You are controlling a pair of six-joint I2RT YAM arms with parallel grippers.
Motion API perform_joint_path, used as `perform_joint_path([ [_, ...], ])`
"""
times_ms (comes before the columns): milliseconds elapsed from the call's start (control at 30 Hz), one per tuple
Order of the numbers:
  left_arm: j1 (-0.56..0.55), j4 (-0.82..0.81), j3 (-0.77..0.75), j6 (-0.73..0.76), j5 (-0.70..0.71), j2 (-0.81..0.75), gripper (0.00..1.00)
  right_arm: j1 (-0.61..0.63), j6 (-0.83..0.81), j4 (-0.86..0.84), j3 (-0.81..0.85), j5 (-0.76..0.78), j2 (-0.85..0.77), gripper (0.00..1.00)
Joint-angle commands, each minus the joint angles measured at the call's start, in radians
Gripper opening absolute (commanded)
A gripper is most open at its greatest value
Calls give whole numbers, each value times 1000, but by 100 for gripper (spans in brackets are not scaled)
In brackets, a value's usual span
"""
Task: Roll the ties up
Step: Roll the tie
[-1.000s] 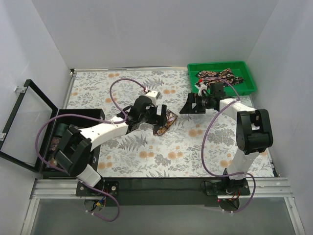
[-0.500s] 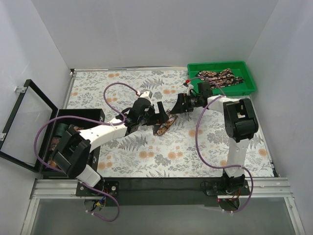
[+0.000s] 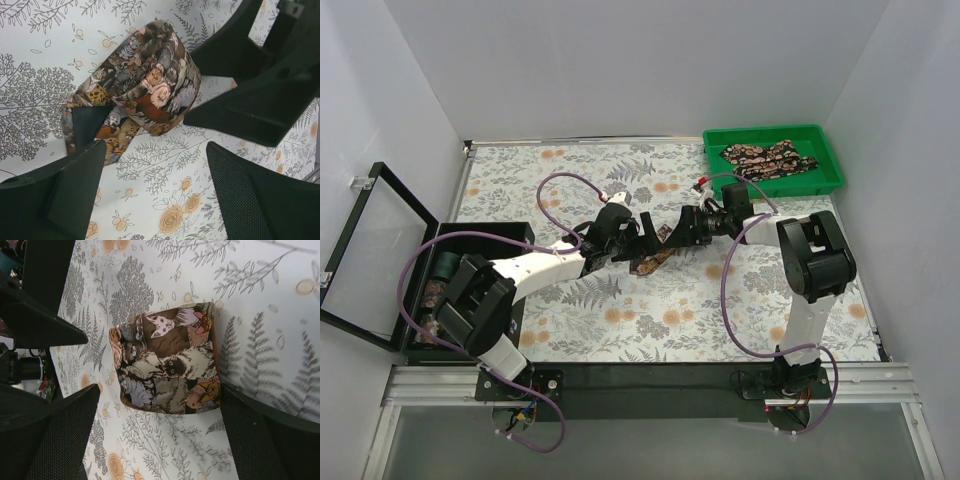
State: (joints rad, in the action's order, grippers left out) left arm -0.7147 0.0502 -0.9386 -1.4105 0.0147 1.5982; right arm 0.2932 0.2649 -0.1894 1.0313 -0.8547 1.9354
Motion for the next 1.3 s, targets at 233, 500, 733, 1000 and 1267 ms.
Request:
perform_joint_path([
  [233,4,10,14,-1,21,-4,73,63,206,-189,-171,63,-199,88],
  [500,27,14,-17,27,30,20,70,29,198,-185,-195,121,-228,88],
  [733,34,11,-31,38,25,60,63,-5,177,-183,-154,103,-176,88],
  [1000,43,4,-69,71,21,108,47,-5,172,-185,-96,74,-76,88],
  [1267,63,-4,-97,82,-1,152,39,0,160,-188,-60,19,3,87],
])
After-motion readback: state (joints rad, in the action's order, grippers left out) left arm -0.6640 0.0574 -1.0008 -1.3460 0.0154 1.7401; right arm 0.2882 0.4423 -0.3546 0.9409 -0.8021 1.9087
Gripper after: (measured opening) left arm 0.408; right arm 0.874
